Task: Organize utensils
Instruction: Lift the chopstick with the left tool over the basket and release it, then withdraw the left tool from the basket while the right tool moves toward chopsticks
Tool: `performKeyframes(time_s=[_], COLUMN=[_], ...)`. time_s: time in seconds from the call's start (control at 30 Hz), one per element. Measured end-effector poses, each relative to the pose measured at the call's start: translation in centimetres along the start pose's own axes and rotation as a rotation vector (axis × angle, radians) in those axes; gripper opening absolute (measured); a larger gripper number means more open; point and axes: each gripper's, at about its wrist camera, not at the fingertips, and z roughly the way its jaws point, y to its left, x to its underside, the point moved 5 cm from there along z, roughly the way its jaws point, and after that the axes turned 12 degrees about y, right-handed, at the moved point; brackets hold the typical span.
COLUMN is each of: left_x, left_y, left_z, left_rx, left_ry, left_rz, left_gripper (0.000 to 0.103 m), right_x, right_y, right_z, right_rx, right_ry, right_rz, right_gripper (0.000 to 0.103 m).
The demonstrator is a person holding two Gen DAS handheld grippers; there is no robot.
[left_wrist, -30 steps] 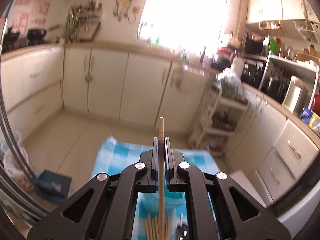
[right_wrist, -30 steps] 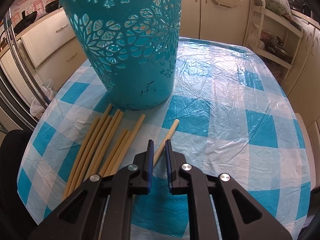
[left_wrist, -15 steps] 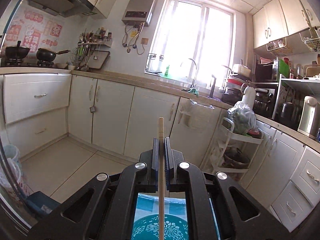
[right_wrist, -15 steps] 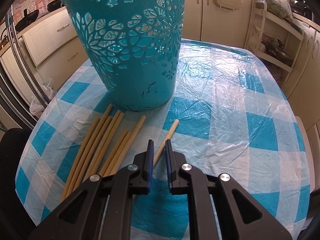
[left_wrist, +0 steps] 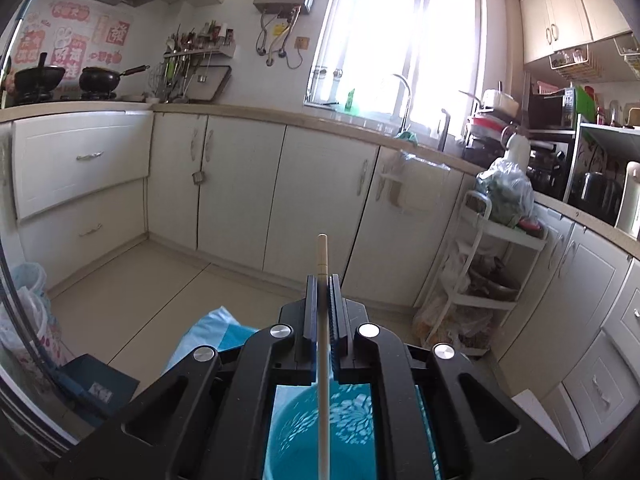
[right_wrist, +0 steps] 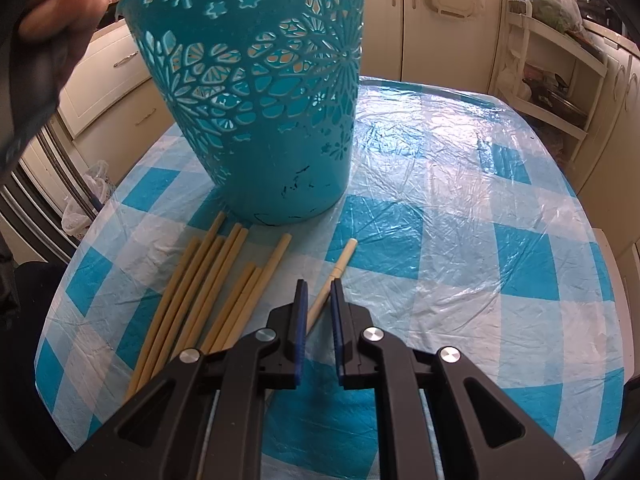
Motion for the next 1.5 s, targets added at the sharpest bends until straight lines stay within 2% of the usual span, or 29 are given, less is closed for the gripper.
performKeyframes(time_s=[0.27,0.43,0.5,0.57,0.6,0.7,0.77,0.87,1.03,1.17,1.23,1.33,1.4,1.5], left_x=[0.8,1.3,1.7,2.3,2.5,3.4,4.0,5.0,7.0,9.0,10.1,11.4,12.0,12.6], left_y=[2.0,1.0,1.0,1.3,1.7,2.8,3.9,5.7,8.4,9.9,10.4,10.9,11.1,11.4], left_z=[-0.6,-1.1,-1.2,-1.5,-1.9,-3.2,-4.1,-5.3,-7.0,-8.1,-8.6,-9.1,-9.2,-9.5], left_rx=[-0.012,-0.05,-0.058,-0.084,-0.094,-0.105,-0.114,-0.117,-0.116,-0.122,-0.125,-0.128,-0.123,-0.114], left_ry=[0.035,0.052,0.078,0.093,0.094,0.113,0.126,0.157,0.21,0.259,0.28,0.315,0.334,0.347], left_rz=[-0.01,0.06,0.073,0.07,0.063,0.051,0.037,0.015,-0.023,-0.025,-0.018,-0.017,-0.023,-0.029], left_gripper=[0.005,0.007,0.016,0.042,0.045,0.05,0.056,0.058,0.065,0.066,0.067,0.068,0.069,0.07], right_x=[0.0,0.1,0.1,0.3,0.3,0.5,0.7,1.1,1.9,2.2,1.3,-1.4,-4.3,-8.2], right_y=[-0.1,0.0,0.1,0.1,0.1,-0.4,-0.9,-1.3,-1.6,-1.8,-1.6,-0.7,0.2,0.9], right_z=[0.0,0.0,0.0,0.1,0.1,-0.1,-0.2,-0.7,-3.7,-9.0,-12.3,-17.5,-20.8,-23.8], right_rx=[0.002,0.005,0.006,0.006,0.002,-0.026,-0.073,-0.125,-0.219,-0.333,-0.38,-0.434,-0.431,-0.415], right_ry=[0.002,0.003,-0.001,-0.006,-0.008,-0.003,0.009,0.021,-0.013,-0.11,-0.188,-0.328,-0.432,-0.533], right_rz=[-0.003,-0.006,-0.011,-0.019,-0.017,0.001,0.032,0.069,0.12,0.165,0.171,0.152,0.112,0.07], right_gripper=[0.012,0.012,0.012,0.012,0.011,0.007,0.006,0.006,0.006,0.006,0.006,0.005,0.005,0.001])
